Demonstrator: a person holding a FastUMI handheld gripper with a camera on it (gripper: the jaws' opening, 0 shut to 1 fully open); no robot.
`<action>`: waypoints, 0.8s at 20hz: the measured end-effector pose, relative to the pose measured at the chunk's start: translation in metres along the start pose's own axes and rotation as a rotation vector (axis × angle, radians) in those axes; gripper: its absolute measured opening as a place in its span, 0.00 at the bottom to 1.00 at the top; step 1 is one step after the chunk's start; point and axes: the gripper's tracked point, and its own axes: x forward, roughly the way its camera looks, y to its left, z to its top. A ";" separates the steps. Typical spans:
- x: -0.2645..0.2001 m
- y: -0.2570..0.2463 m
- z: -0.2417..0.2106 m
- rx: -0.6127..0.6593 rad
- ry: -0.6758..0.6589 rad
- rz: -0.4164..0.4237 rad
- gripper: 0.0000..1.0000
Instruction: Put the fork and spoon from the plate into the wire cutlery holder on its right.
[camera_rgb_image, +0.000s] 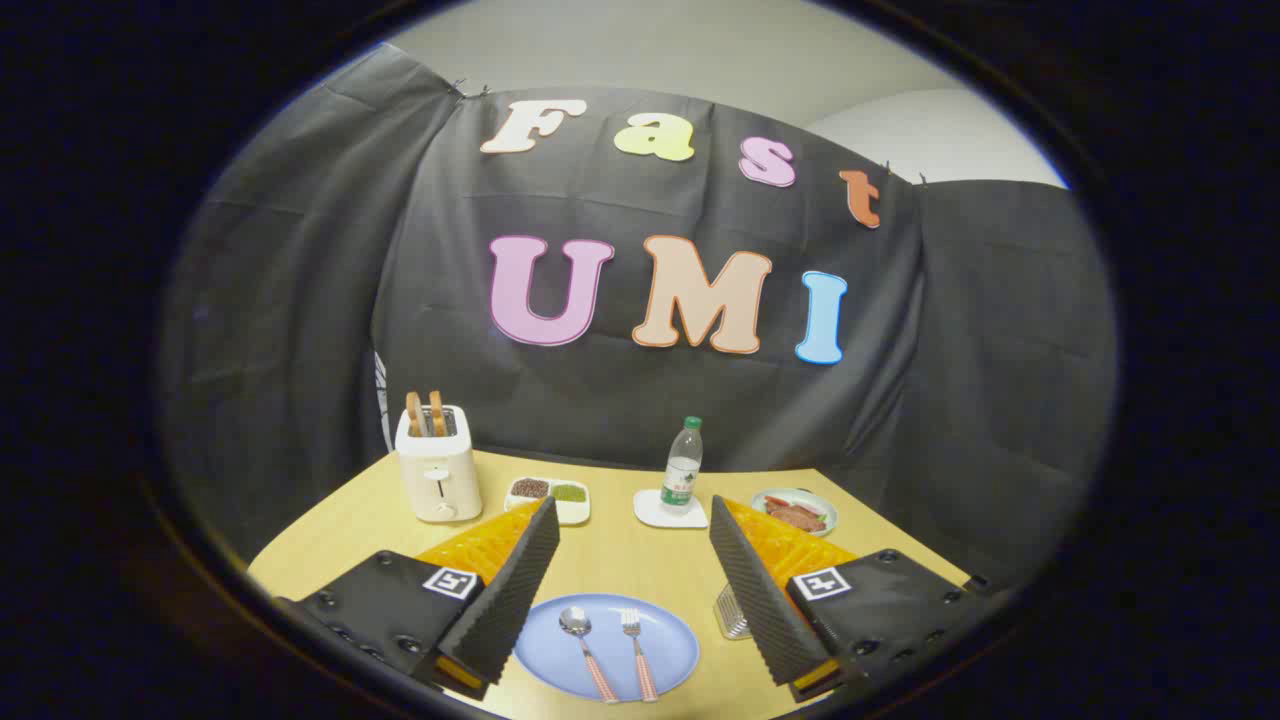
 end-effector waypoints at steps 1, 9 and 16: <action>0.001 -0.001 -0.001 -0.004 0.002 -0.001 0.98; 0.008 -0.013 -0.016 -0.015 0.034 0.004 0.98; 0.012 -0.013 -0.016 -0.013 0.039 0.031 0.98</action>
